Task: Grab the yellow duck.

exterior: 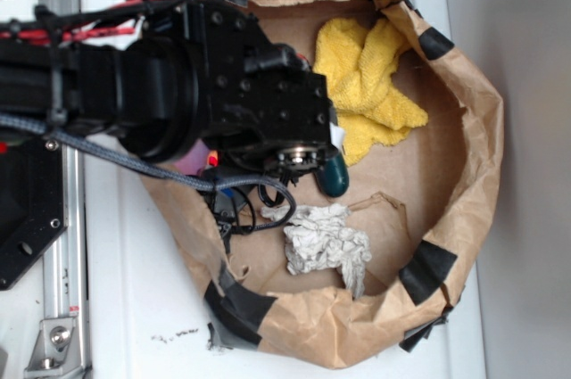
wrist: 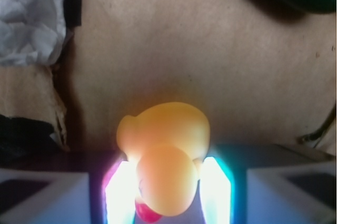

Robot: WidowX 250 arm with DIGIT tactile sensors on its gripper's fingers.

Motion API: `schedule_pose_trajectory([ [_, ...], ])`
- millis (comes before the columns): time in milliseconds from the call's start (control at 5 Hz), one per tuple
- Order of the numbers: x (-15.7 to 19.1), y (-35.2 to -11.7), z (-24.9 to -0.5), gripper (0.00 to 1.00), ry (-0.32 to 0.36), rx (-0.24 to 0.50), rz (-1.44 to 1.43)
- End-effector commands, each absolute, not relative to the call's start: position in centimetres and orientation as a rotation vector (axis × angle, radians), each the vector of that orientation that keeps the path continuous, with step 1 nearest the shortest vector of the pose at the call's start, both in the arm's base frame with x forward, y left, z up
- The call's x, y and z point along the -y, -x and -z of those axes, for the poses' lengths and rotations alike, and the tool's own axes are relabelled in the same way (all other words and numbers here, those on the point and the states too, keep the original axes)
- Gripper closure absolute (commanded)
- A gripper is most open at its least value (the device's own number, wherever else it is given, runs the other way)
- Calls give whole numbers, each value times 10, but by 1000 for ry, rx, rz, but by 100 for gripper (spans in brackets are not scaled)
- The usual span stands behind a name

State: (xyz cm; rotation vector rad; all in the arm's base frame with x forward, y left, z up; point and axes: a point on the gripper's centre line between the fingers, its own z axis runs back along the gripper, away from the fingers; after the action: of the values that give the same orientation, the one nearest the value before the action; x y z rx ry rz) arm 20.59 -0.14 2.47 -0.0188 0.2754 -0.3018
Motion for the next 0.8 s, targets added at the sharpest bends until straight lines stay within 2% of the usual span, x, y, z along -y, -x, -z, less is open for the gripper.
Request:
schedule_pose_trajectory([
  [0,5,-225,-61,100,40,-154,310],
  [200,5,-238,-103,100,55,-56,283],
  [400,10,-243,-136,100,16,-11,249],
  [600,13,-242,-143,100,1,11,221],
])
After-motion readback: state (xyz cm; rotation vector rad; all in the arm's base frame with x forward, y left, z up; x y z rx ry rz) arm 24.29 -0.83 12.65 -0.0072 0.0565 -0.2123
